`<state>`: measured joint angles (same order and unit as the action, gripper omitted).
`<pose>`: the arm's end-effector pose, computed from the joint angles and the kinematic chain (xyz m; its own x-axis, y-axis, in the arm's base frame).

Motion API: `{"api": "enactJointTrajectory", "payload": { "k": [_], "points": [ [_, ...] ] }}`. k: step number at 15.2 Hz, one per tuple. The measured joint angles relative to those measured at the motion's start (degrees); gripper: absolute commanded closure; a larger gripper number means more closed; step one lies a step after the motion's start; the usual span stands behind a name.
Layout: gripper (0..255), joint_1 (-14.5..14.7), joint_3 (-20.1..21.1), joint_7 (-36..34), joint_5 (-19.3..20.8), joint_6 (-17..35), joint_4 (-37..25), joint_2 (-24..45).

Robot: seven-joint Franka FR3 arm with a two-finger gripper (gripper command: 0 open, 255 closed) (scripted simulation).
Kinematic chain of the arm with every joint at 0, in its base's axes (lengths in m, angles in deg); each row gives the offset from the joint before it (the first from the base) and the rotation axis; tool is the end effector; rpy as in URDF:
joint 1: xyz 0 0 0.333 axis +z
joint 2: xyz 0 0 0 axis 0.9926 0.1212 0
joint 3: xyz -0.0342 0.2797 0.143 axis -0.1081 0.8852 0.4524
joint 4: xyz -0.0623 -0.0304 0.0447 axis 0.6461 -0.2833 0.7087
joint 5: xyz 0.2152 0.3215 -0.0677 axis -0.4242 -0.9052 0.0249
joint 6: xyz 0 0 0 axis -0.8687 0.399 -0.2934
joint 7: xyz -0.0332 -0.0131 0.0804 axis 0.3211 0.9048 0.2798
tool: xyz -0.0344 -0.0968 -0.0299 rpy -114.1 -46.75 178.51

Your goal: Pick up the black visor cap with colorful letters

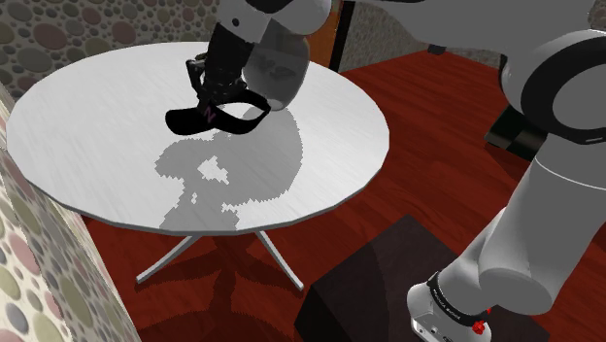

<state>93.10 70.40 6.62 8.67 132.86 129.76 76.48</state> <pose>0.5790 0.3051 0.5546 0.9943 0.0618 0.0863 0.0934 -0.8961 -0.4339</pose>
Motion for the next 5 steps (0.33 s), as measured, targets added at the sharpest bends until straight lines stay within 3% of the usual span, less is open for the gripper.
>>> {"api": "enactJointTrajectory", "payload": {
  "k": [5],
  "points": [
    [255,0.05,-0.04,-1.30,0.53,-3.40,-3.73,0.11]
  ]
}}
